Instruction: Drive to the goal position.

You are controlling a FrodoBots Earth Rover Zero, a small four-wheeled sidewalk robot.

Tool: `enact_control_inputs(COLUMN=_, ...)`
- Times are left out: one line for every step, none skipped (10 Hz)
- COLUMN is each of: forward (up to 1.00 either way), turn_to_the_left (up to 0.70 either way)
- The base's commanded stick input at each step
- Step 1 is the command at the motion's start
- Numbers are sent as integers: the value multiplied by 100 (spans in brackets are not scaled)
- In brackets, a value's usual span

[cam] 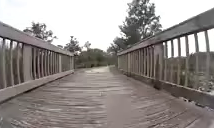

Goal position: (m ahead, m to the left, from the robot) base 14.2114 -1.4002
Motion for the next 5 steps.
enact_control_inputs(forward=70, turn_to_the_left=0)
enact_control_inputs(forward=70, turn_to_the_left=0)
enact_control_inputs(forward=70, turn_to_the_left=0)
enact_control_inputs(forward=70, turn_to_the_left=0)
enact_control_inputs(forward=70, turn_to_the_left=12)
